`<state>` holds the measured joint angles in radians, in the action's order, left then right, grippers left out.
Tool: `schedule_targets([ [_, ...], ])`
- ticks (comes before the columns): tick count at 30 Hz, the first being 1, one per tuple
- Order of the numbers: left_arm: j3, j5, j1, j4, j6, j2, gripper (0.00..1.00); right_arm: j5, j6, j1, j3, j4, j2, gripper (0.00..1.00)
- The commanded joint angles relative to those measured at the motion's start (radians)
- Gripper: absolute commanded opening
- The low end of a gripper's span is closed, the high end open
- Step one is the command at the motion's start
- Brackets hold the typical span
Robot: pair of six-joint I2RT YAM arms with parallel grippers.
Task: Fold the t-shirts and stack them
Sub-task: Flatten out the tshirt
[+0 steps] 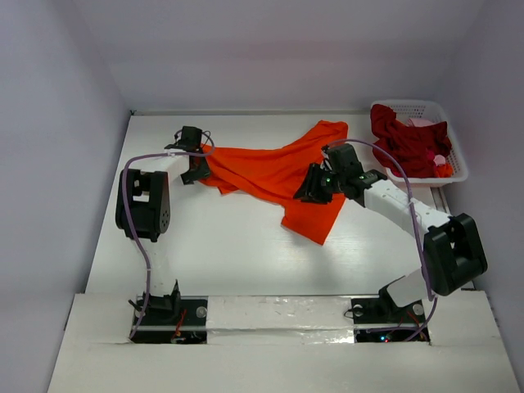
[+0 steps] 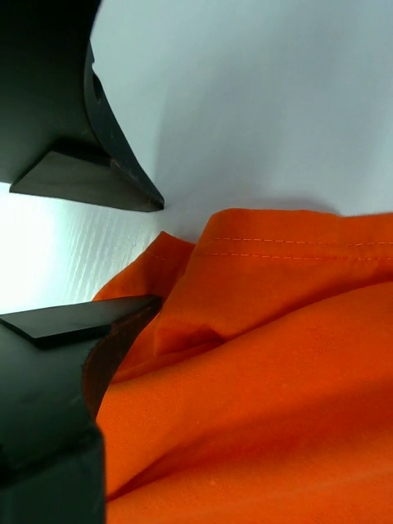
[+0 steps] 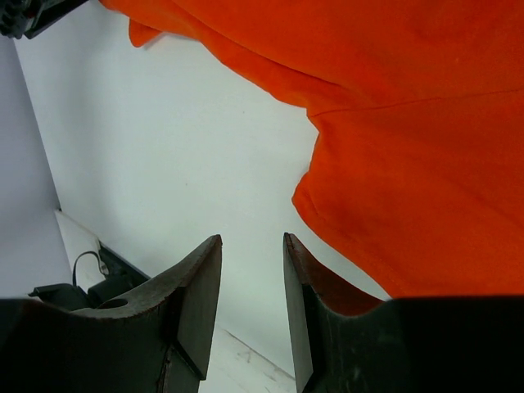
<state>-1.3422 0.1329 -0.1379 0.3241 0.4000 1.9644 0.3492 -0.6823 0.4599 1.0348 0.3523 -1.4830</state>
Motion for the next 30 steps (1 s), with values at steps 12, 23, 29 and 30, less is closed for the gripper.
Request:
schedule_targets([
  [12, -0.057, 0.054, -0.003, -0.020, -0.010, 0.016, 0.40, 0.048, -0.025, 0.008, 0.019, -0.026, 0.049, 0.42],
  [23, -0.045, 0.005, -0.003, -0.060, -0.016, 0.033, 0.36, 0.054, -0.033, 0.008, 0.005, -0.035, 0.053, 0.42],
  [29, -0.049, 0.011, -0.003, -0.051, -0.020, 0.037, 0.30, 0.062, -0.040, 0.008, 0.004, -0.044, 0.049, 0.41],
  [30, -0.057, 0.010, -0.003, -0.043, -0.020, 0.040, 0.30, 0.063, -0.040, 0.008, 0.005, -0.044, 0.047, 0.41],
])
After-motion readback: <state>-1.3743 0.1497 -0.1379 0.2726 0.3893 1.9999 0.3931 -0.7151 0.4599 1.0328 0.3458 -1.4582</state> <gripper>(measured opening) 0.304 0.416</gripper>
